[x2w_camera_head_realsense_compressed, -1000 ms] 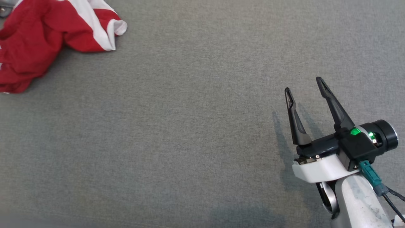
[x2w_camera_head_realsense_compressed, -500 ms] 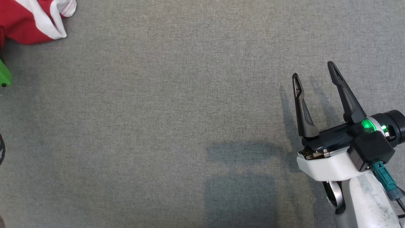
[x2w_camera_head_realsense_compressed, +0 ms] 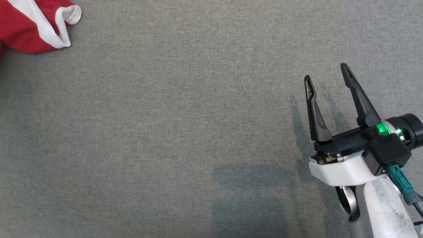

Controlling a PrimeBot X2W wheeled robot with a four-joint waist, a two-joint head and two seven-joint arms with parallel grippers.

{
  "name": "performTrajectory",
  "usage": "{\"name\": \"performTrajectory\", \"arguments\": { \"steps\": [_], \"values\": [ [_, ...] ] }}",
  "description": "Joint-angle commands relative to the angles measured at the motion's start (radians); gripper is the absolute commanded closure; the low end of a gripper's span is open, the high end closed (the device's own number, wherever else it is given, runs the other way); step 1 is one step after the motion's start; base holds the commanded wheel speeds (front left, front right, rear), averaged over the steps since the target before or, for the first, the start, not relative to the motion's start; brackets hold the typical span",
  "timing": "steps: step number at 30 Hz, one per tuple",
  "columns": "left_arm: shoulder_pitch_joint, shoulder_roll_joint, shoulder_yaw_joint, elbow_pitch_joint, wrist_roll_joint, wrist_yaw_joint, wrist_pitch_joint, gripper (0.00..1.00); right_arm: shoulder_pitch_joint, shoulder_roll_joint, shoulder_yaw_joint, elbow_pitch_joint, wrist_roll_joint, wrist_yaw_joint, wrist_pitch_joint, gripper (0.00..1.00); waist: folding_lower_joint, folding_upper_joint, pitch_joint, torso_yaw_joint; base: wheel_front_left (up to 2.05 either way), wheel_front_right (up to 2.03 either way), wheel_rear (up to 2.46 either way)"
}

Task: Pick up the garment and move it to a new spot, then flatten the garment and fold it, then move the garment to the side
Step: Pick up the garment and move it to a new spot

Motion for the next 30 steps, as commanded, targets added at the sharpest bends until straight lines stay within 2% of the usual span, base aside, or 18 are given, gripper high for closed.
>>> {"name": "performTrajectory", "arguments": {
  "steps": [1,11,17,23,30],
  "values": [
    [-0.02,0.02,-0.005,0.002,0.011,0.006,-0.016,1.0,-0.011,-0.004,0.001,0.007,0.01,0.0,-0.003,0.0,-0.0001,0.0,-0.039,-0.003,0.0,0.0,0.0],
    [-0.075,0.063,-0.083,-0.055,0.068,-0.019,-0.075,1.0,0.022,-0.003,-0.015,0.05,0.081,0.0,-0.003,0.0,-0.0001,0.0,-0.22,-0.032,0.0,0.0,0.0],
    [-0.1,0.042,-0.157,-0.138,0.081,-0.035,-0.07,1.0,0.055,-0.003,-0.041,0.065,0.12,0.0,-0.003,0.0,-0.0001,0.0,-0.321,-0.064,0.0,0.0,0.0],
    [-0.059,0.0,-0.297,-0.295,0.031,-0.037,-0.056,1.0,0.09,-0.003,-0.067,0.07,0.146,0.0,-0.003,0.0,-0.0001,0.0,-0.391,-0.108,0.0,0.0,0.0],
    [0.008,0.005,-0.472,-0.543,-0.07,-0.038,-0.046,1.0,0.111,-0.003,-0.068,0.067,0.171,0.0,-0.003,0.0,-0.0001,0.0,-0.413,-0.181,0.0,0.0,0.0]
  ]
}}
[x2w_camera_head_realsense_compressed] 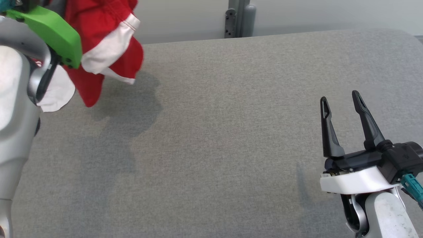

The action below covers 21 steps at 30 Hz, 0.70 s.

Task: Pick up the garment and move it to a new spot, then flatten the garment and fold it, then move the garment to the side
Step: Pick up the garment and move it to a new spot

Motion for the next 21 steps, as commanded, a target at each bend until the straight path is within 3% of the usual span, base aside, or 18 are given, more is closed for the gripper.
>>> {"name": "performTrajectory", "arguments": {
  "steps": [1,10,14,21],
  "values": [
    [0.029,0.006,-0.026,-0.037,-0.02,0.0,0.002,1.0,0.015,-0.003,0.001,-0.001,0.009,0.0,-0.003,0.0,0.0001,-0.0001,-0.024,-0.067,0.0,0.0,0.0],
    [0.117,-0.014,-0.152,-0.155,-0.132,0.001,0.024,1.0,-0.006,-0.003,0.012,-0.003,0.027,0.0,-0.003,0.0,0.0001,-0.0001,0.032,-0.181,0.0,0.0,0.0],
    [0.146,-0.063,-0.172,-0.094,-0.155,0.001,-0.009,1.0,-0.017,-0.003,0.026,0.001,0.036,0.0,-0.003,0.0,0.0001,-0.0001,0.061,-0.227,0.0,0.0,0.0],
    [0.167,-0.19,-0.201,0.135,-0.169,0.006,-0.095,1.0,-0.031,-0.003,0.053,0.011,0.06,0.0,-0.003,0.0,0.0001,-0.0001,0.102,-0.288,0.0,0.0,0.0]
  ]
}}
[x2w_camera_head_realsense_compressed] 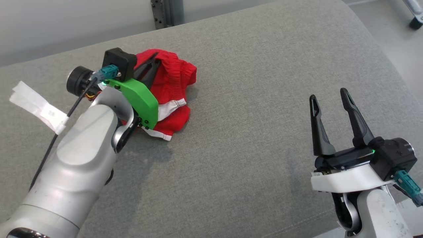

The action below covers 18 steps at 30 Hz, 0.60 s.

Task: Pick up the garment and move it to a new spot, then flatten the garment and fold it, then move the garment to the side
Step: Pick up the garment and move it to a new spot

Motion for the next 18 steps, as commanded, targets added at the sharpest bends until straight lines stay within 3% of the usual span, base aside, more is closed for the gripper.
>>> {"name": "performTrajectory", "arguments": {
  "steps": [1,8,9,10,11,18],
  "values": [
    [0.002,-0.012,-0.002,0.043,-0.001,0.008,-0.022,1.0,-0.009,-0.002,0.006,0.005,0.006,0.0,-0.003,0.0,0.0001,-0.0001,0.037,-0.047,0.0,0.0,0.0],
    [-0.022,-0.128,-0.014,0.24,-0.011,0.008,-0.113,1.0,-0.006,-0.002,0.019,0.019,0.016,0.0,-0.003,0.0,0.0001,-0.0001,0.043,-0.078,0.0,0.0,0.0],
    [-0.023,-0.14,-0.021,0.261,-0.01,0.006,-0.121,0.64,-0.003,-0.002,0.02,0.02,0.015,0.0,-0.003,0.0,0.0001,-0.0001,0.041,-0.079,0.0,0.0,0.0],
    [-0.025,-0.148,-0.029,0.276,-0.006,0.005,-0.129,0.05,-0.001,-0.002,0.019,0.022,0.015,0.0,-0.003,0.0,0.0001,-0.0001,0.038,-0.079,0.0,0.0,0.0],
    [-0.027,-0.156,-0.034,0.29,-0.006,0.003,-0.136,0.0,0.001,-0.002,0.016,0.023,0.015,0.0,-0.003,0.0,0.0001,-0.0001,0.035,-0.077,0.0,0.0,0.0],
    [-0.033,-0.195,-0.048,0.332,-0.029,-0.001,-0.181,0.0,0.017,-0.002,-0.006,0.033,0.004,0.0,-0.003,0.0,0.0001,-0.0001,-0.013,-0.024,0.0,0.0,0.0]
  ]
}}
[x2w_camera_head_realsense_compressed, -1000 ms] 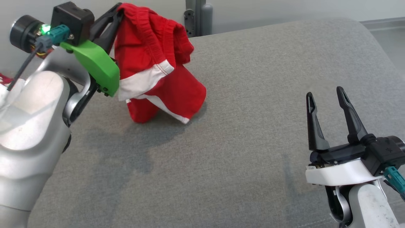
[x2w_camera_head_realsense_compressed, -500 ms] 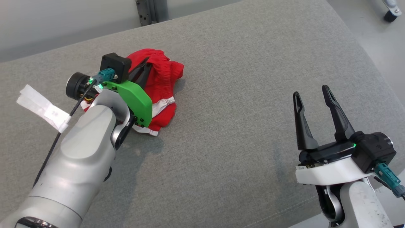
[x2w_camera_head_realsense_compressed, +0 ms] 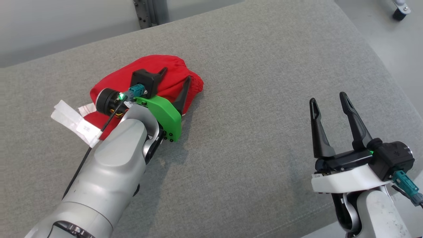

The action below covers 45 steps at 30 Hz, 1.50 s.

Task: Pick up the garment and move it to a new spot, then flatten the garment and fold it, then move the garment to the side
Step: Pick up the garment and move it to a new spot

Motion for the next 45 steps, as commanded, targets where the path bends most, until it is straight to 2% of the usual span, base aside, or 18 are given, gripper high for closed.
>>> {"name": "performTrajectory", "arguments": {
  "steps": [1,4,6,11,16,23,28,32,36,45],
  "values": [
    [-0.006,-0.003,-0.004,0.0,-0.005,-0.003,-0.009,0.0,0.017,-0.002,-0.004,0.004,-0.006,0.0,-0.003,0.0,0.0001,-0.0001,-0.038,0.041,0.0,0.0,0.0],
    [0.02,-0.009,0.007,-0.019,-0.009,-0.001,-0.02,0.0,0.023,-0.002,-0.01,0.011,-0.012,0.0,-0.003,0.0,0.0001,-0.0001,-0.075,0.079,0.0,0.0,0.0],
    [0.044,-0.01,0.027,-0.044,-0.009,0.016,-0.024,0.0,0.032,-0.003,-0.015,0.014,-0.016,0.0,-0.003,0.0,0.0001,-0.0001,-0.101,0.106,0.0,0.0,0.0],
    [0.159,0.014,0.118,-0.195,0.026,0.087,-0.022,0.0,0.054,-0.002,-0.029,0.021,-0.027,0.0,-0.003,0.0,0.0001,-0.0001,-0.153,0.168,0.0,0.0,0.0],
    [0.317,0.034,0.196,-0.363,0.07,0.125,-0.023,0.0,0.082,-0.003,-0.049,0.03,-0.037,0.0,-0.003,0.0,0.0001,-0.0001,-0.192,0.224,0.0,0.0,0.0],
    [0.55,0.056,0.32,-0.578,0.129,0.176,-0.023,0.0,0.112,-0.003,-0.064,0.043,-0.031,0.0,-0.003,0.0,0.0001,-0.0001,-0.215,0.27,0.0,0.0,0.0],
    [0.696,0.056,0.408,-0.686,0.163,0.211,-0.023,0.0,0.124,-0.003,-0.053,0.063,-0.025,0.0,-0.003,0.0,0.0001,-0.0001,-0.222,0.276,0.0,0.0,0.0],
    [0.802,0.047,0.467,-0.765,0.192,0.219,-0.023,0.0,0.14,-0.003,-0.043,0.076,-0.02,0.0,-0.003,0.0,0.0001,-0.0001,-0.224,0.274,0.0,0.0,0.0],
    [0.87,0.039,0.512,-0.809,0.227,0.205,-0.023,0.0,0.15,-0.003,-0.028,0.09,-0.012,0.0,-0.003,0.0,0.0001,-0.0001,-0.224,0.27,0.0,0.0,0.0],
    [0.938,0.016,0.59,-0.855,0.279,0.184,-0.023,0.0,0.144,-0.003,-0.011,0.117,0.012,0.0,-0.003,0.0,0.0001,-0.0001,-0.22,0.261,0.0,0.0,0.0]
  ]
}}
